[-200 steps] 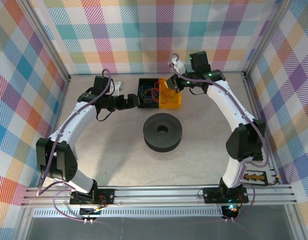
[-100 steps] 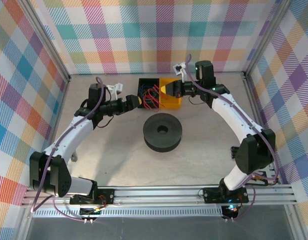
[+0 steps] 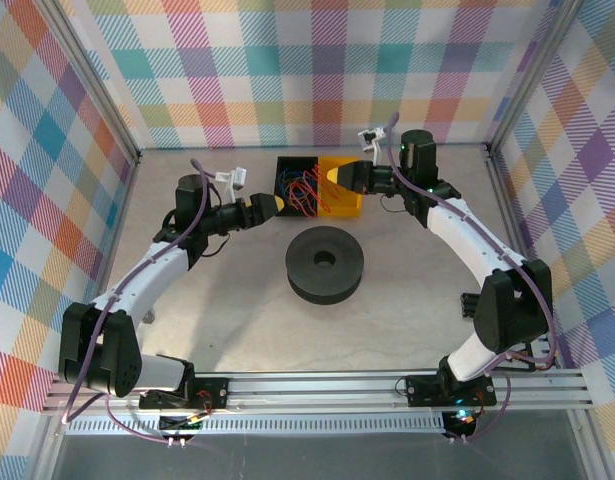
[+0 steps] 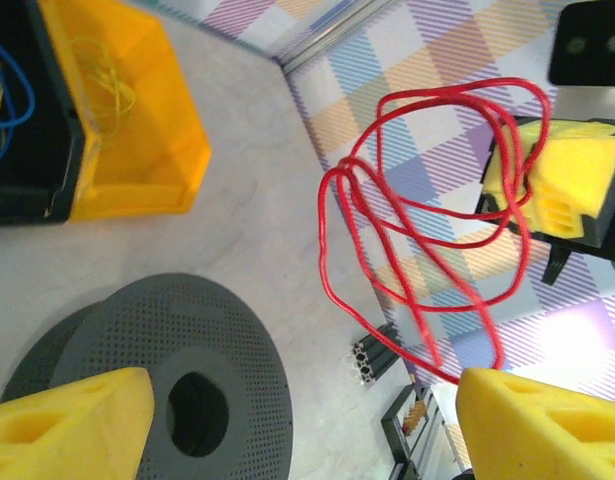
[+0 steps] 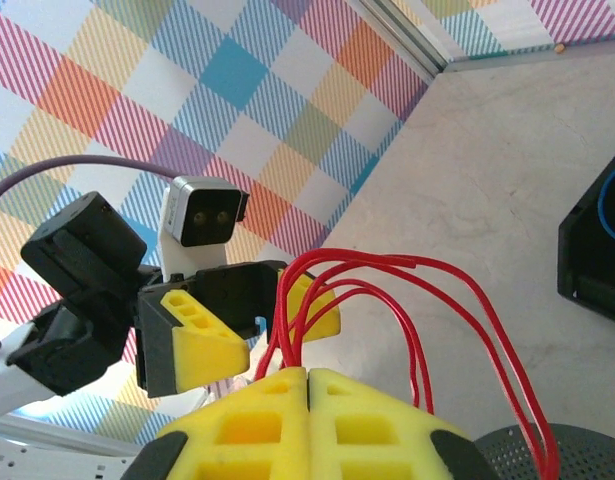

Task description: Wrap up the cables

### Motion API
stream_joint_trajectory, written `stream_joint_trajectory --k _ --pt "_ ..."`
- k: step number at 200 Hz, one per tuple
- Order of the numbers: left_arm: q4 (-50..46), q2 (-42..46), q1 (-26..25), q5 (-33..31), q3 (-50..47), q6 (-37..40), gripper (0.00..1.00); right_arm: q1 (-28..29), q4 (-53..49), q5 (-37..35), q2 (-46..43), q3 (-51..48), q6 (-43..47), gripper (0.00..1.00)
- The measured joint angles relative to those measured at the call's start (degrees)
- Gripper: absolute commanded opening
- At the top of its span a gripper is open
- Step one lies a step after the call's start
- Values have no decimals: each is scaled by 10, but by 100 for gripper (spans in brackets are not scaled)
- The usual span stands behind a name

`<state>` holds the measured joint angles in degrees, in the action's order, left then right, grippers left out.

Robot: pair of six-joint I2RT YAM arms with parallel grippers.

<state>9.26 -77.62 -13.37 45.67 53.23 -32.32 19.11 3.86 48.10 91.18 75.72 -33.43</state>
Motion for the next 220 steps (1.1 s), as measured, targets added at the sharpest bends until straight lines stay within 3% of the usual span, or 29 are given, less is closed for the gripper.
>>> stream_joint_trajectory --k 75,220 --pt "45 -5 -16 7 -13 -22 72 1 39 0 -15 -21 -49 0" --pt "29 -6 -31 8 -9 -13 65 29 67 -4 -16 -31 -73 0"
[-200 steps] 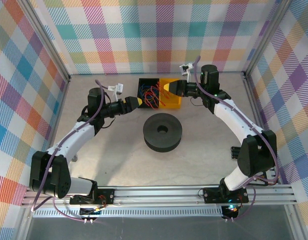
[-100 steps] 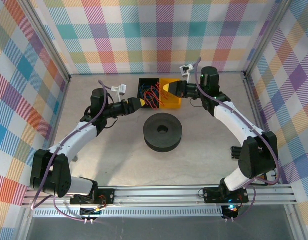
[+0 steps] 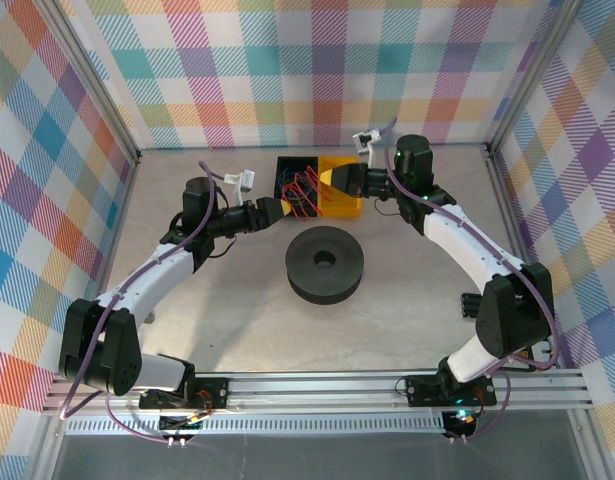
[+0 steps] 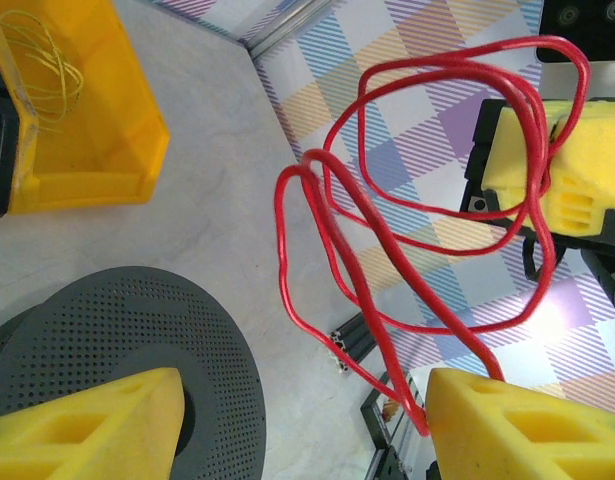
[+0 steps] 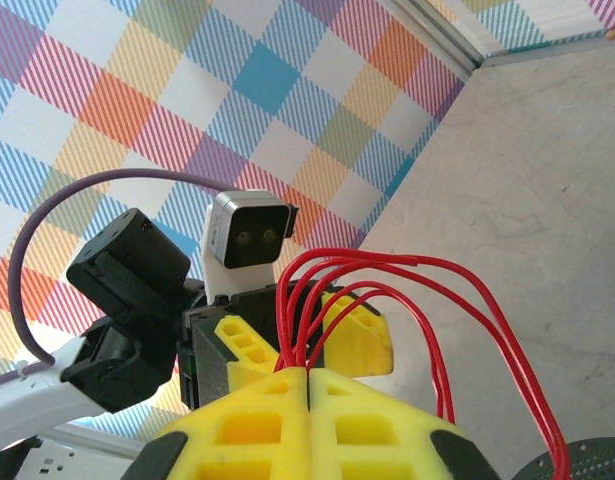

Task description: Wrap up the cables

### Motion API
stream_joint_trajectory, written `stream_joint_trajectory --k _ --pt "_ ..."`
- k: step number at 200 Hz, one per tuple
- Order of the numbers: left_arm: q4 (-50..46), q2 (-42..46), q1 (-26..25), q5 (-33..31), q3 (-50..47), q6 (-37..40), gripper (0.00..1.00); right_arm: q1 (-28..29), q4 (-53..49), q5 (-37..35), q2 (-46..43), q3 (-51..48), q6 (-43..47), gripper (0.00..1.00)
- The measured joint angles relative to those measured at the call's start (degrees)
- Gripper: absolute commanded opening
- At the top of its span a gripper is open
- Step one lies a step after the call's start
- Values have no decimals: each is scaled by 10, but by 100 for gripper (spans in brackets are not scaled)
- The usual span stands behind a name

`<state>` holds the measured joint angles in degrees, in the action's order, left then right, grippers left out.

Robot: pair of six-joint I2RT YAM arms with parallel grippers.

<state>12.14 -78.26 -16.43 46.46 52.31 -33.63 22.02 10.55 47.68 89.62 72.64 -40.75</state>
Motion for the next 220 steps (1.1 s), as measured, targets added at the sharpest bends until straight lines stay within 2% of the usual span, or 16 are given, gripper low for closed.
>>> stream_joint_trajectory --k 22,48,70,95,137,190,220 --pt "0 0 0 0 0 0 65 14 1 0 1 0 -4 0" --pt "-3 1 0 0 1 2 59 28 4 0 8 0 -6 0" --pt "-14 5 0 -2 5 3 43 33 6 0 13 0 -7 0" --pt "-17 9 -1 -5 9 10 19 34 6 0 14 0 -8 0" --pt "-27 15 -1 -11 12 14 0 34 6 -2 14 0 -7 0" --pt "-68 25 0 -28 14 25 0 18 -28 -12 8 0 16 0" --pt "-132 37 14 -55 33 45 0 -50 -57 -13 -25 -4 36 0"
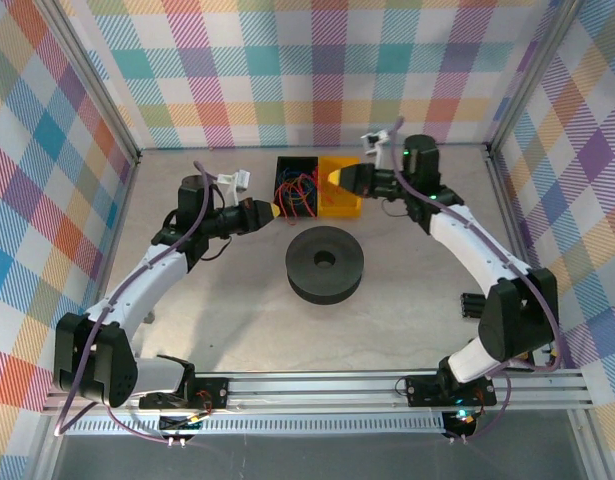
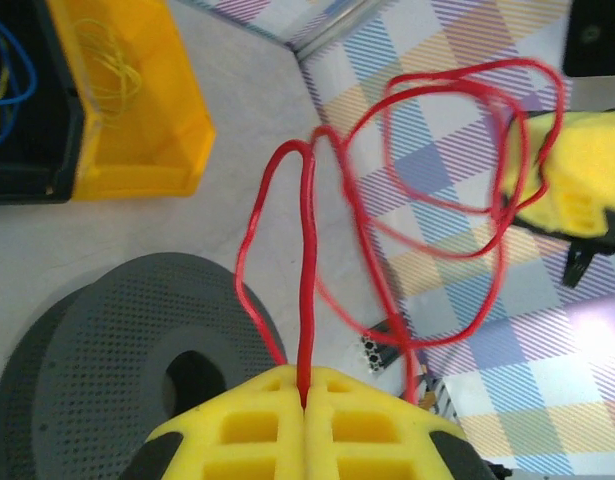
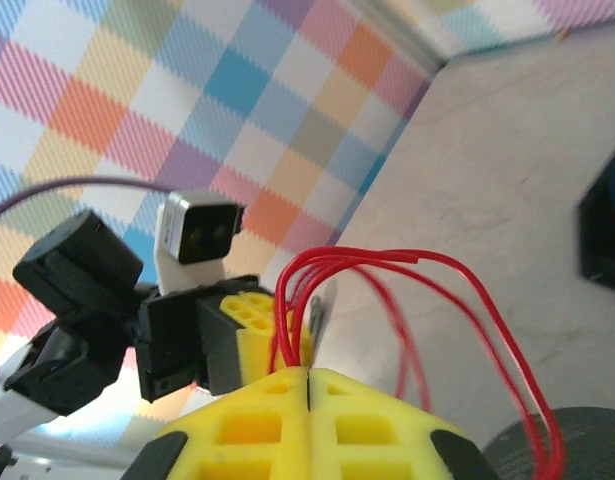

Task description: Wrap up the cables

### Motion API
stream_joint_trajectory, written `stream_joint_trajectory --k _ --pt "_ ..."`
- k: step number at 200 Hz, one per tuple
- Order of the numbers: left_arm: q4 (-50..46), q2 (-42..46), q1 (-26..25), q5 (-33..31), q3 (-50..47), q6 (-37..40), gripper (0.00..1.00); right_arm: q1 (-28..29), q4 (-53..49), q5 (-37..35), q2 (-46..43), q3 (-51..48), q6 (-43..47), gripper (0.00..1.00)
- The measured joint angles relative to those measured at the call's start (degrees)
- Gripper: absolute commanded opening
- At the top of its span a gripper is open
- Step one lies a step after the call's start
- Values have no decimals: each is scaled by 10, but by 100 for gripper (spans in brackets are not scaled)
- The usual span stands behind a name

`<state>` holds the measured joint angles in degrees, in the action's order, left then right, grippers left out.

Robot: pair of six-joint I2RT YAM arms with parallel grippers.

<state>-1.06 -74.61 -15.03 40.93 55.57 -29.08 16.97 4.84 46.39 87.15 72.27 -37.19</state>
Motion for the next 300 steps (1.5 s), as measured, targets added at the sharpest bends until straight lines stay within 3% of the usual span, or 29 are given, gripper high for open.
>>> stream_joint_trajectory --k 54,104,120,161,188,264,300 --pt "-112 0 121 -22 25 21 0 -157 -27 0 -63 -26 34 0" --pt "-208 -2 198 -62 82 55 0 -245 -10 -1 -61 -79 27 0" --pt "-258 -3 183 -100 123 80 0 -247 -1 2 -58 -84 19 0" --pt "-313 -8 44 -162 207 122 0 -232 5 8 -59 -90 19 0" --pt "-337 -16 16 -182 229 127 0 -207 -22 8 -68 -91 38 0" --pt "-363 -9 -3 -167 322 118 0 -155 -37 7 -125 -185 66 58" --pt "-364 -7 -23 -159 327 113 0 -103 -32 2 -124 -195 69 67"
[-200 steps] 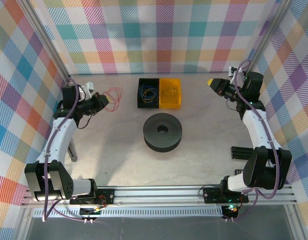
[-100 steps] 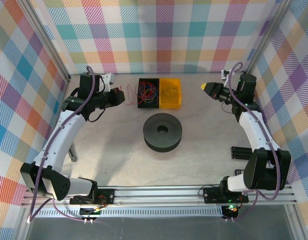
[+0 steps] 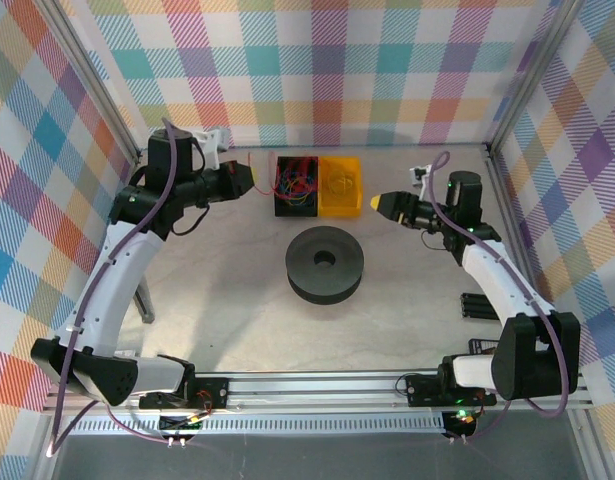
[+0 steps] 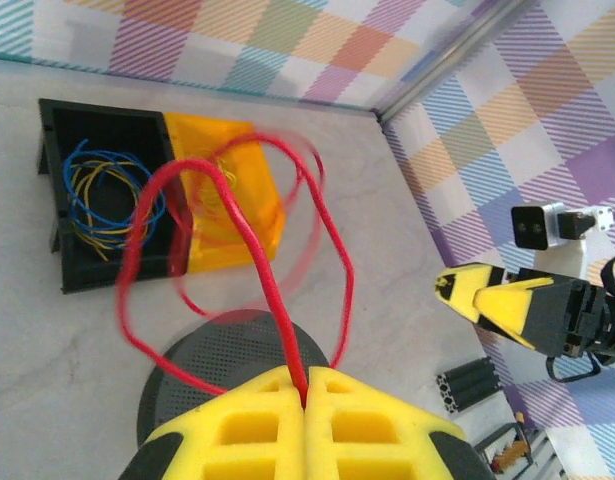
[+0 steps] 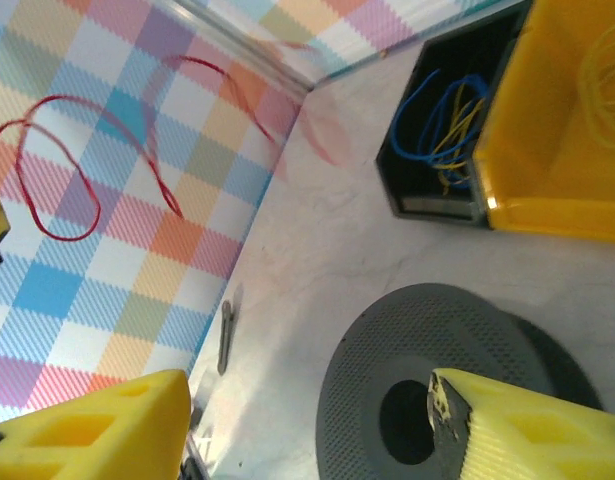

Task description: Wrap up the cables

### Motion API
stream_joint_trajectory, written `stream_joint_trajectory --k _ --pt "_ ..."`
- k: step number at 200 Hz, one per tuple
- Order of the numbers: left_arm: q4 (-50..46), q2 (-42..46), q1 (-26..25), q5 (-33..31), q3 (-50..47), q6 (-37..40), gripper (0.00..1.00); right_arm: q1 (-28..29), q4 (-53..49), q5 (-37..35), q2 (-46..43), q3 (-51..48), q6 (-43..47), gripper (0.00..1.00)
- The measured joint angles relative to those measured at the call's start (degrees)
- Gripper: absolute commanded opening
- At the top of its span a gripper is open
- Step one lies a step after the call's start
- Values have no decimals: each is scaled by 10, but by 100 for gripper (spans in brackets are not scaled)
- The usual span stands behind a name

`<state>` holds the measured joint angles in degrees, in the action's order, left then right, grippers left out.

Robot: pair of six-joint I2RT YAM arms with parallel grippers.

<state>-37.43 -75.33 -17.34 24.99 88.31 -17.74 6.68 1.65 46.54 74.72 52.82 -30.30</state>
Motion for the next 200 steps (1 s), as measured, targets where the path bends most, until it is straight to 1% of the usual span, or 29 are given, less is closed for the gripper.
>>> stream_joint_trajectory --k 34,82,155,176,200 --pt "0 0 -20 -1 0 -9 0 47 21 0 36 9 15 69" --pt "1 0 -55 -17 0 -22 0 88 23 -6 104 50 40 68" --pt "0 4 -73 -32 0 -23 0 110 29 -10 200 134 66 60" --pt "0 10 -75 -32 0 -24 0 115 31 -10 212 141 69 58" --pt "0 16 -78 -32 0 -24 0 127 33 -11 216 145 69 57"
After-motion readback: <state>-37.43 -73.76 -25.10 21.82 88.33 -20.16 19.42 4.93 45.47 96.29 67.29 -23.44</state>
